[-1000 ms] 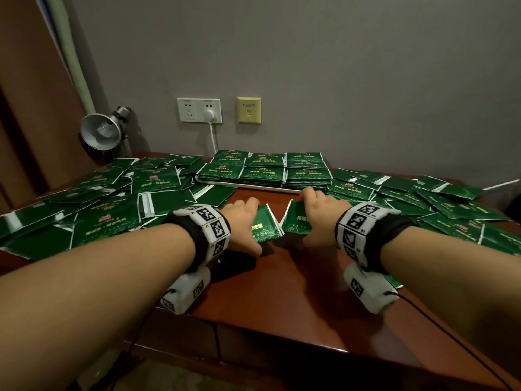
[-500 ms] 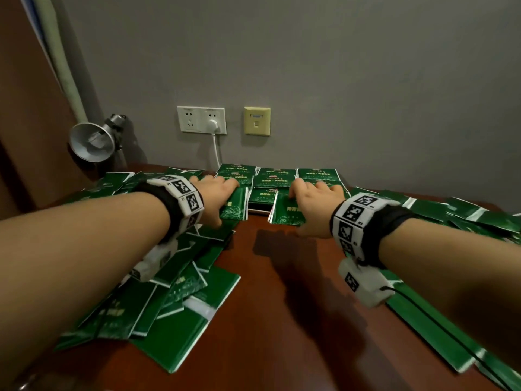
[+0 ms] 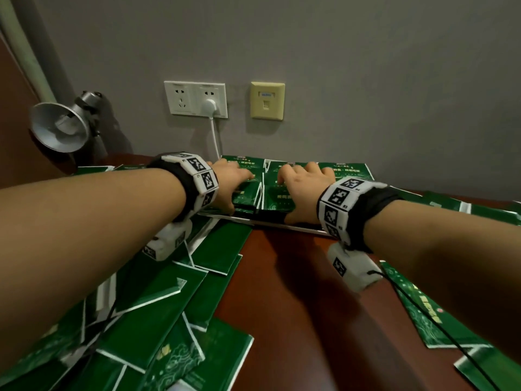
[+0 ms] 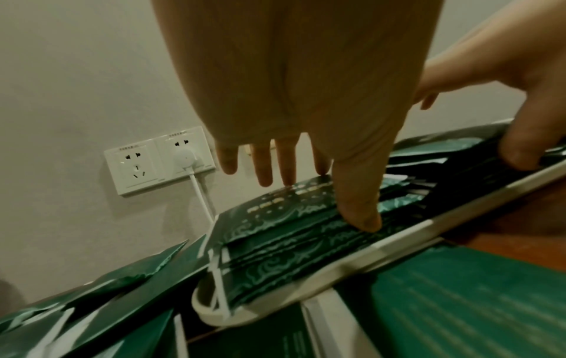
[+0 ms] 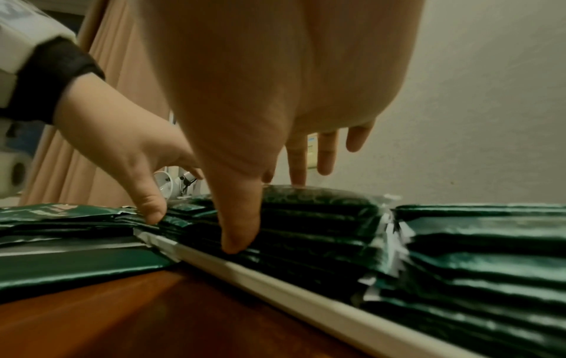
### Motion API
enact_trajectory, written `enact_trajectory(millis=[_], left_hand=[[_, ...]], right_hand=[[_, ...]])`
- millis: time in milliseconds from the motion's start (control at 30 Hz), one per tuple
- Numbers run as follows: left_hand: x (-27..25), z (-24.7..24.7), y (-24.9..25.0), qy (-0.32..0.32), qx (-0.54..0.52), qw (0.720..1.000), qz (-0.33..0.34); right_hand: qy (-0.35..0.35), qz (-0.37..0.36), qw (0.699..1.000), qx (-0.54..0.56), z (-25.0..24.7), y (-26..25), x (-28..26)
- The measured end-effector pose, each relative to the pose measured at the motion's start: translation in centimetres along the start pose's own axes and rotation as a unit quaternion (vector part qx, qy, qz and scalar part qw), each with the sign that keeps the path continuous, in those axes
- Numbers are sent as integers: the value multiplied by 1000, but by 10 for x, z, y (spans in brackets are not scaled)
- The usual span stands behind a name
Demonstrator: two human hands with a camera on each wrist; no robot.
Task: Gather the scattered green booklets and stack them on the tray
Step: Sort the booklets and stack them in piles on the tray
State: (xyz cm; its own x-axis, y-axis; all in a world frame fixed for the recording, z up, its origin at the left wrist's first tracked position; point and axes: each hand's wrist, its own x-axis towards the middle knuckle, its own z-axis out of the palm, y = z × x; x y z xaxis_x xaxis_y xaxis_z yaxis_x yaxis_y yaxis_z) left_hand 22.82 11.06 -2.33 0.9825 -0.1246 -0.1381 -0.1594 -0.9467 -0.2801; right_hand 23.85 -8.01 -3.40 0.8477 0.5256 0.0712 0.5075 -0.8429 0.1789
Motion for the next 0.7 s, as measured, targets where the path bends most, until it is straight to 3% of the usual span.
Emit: enact_trajectory(millis=[200, 400, 700], left_hand=[[2, 3, -3, 6, -19, 999, 29], [-11, 7, 2, 28, -31, 999, 14], [-59, -15, 44, 49, -32, 998, 4]], right_hand=[[-17, 20, 999, -23, -5, 2, 9], [-16, 34, 999, -29, -2, -4, -3], [-15, 71, 997, -19, -10, 27, -78]])
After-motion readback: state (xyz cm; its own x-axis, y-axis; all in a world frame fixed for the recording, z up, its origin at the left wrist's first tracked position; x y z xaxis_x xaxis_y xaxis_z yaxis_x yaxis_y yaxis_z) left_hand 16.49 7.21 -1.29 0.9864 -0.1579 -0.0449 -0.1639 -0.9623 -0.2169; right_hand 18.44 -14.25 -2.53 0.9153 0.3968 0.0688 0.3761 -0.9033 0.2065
